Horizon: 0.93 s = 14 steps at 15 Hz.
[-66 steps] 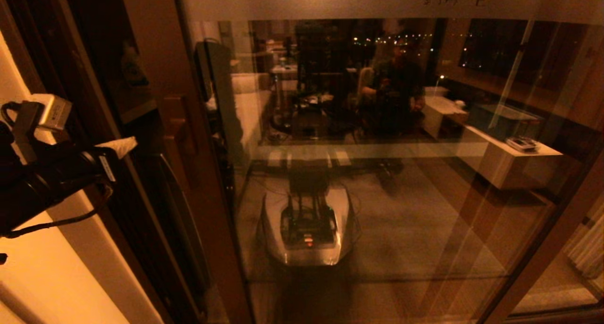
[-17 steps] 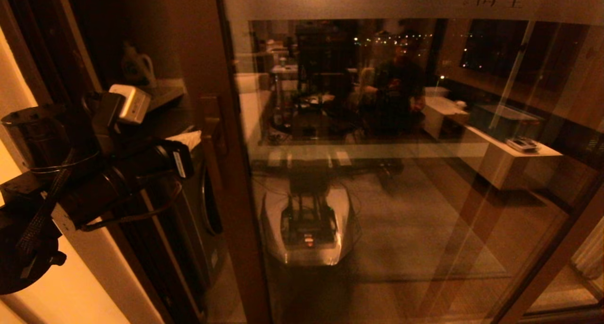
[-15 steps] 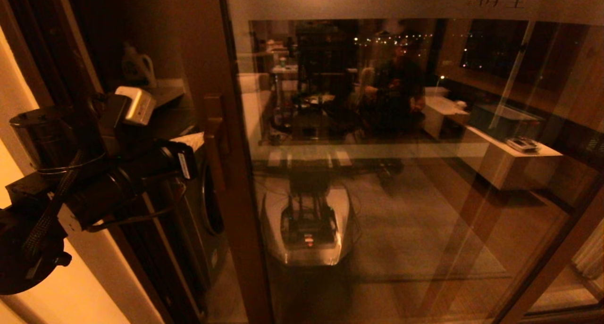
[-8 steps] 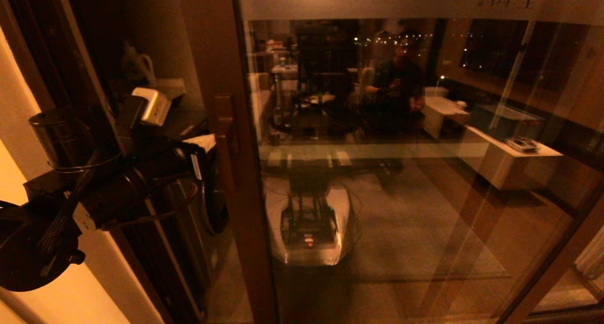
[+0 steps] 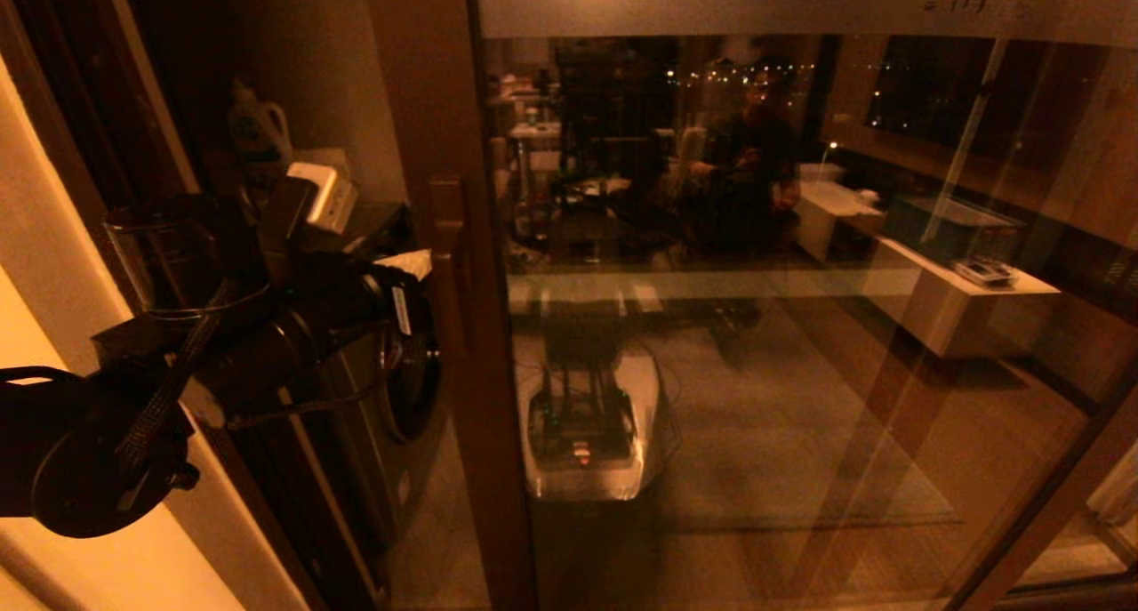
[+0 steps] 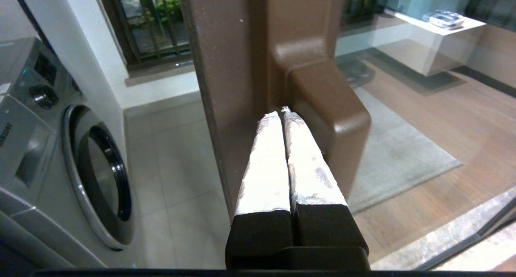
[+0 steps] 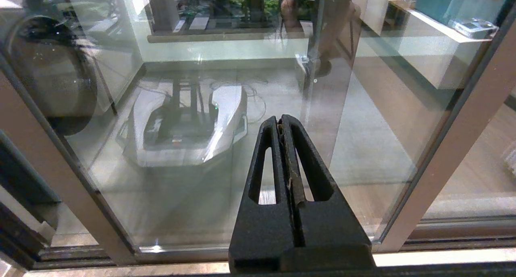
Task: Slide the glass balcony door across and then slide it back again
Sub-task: Open the slid door
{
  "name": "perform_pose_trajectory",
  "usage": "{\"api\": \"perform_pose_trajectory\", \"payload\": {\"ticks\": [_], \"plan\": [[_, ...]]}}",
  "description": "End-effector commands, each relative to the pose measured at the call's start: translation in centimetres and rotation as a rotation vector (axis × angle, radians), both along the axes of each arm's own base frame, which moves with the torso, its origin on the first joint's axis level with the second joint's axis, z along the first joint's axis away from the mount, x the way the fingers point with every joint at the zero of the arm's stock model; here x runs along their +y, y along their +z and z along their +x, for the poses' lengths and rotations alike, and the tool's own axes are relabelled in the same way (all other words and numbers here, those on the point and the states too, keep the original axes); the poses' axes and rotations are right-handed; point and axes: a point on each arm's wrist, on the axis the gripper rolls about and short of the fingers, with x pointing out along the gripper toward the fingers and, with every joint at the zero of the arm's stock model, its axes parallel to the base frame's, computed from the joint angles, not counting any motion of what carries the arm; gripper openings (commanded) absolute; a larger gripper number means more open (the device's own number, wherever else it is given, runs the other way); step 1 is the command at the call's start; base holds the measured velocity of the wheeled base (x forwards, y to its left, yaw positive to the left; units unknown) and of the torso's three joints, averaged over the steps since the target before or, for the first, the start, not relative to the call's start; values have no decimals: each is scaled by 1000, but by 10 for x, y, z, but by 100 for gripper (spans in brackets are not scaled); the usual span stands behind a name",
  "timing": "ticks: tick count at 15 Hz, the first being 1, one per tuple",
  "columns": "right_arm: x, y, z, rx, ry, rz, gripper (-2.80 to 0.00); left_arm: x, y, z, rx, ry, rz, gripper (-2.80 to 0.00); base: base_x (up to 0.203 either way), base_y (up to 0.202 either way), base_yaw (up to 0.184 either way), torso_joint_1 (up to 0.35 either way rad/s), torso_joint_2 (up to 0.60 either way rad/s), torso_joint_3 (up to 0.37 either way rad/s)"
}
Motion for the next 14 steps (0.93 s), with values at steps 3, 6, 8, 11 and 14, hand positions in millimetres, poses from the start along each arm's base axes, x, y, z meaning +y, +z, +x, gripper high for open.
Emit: {"api": "perform_pose_trajectory", "payload": {"ticks": [3, 6, 8, 11, 14], "plan": [[0, 0, 0, 2, 2, 0, -280, -12, 1, 2, -6, -28, -3, -280, 0, 0, 0, 0, 0, 0], [0, 0, 0, 2, 0, -2, -280, -17, 1, 0, -6, -45, -3, -280, 0, 0, 0, 0, 0, 0], [0, 0, 0, 2, 1, 0, -280, -22, 3, -1, -13, -62, -6, -280, 0, 0, 0, 0, 0, 0], [0, 0, 0, 2, 1, -1, -280, -34, 1, 4, -14, -45, -3, -280, 0, 0, 0, 0, 0, 0], [0, 0, 0, 1, 2, -2, -280, -46, 1, 2, -17, -53, -5, -280, 0, 0, 0, 0, 0, 0]]}}
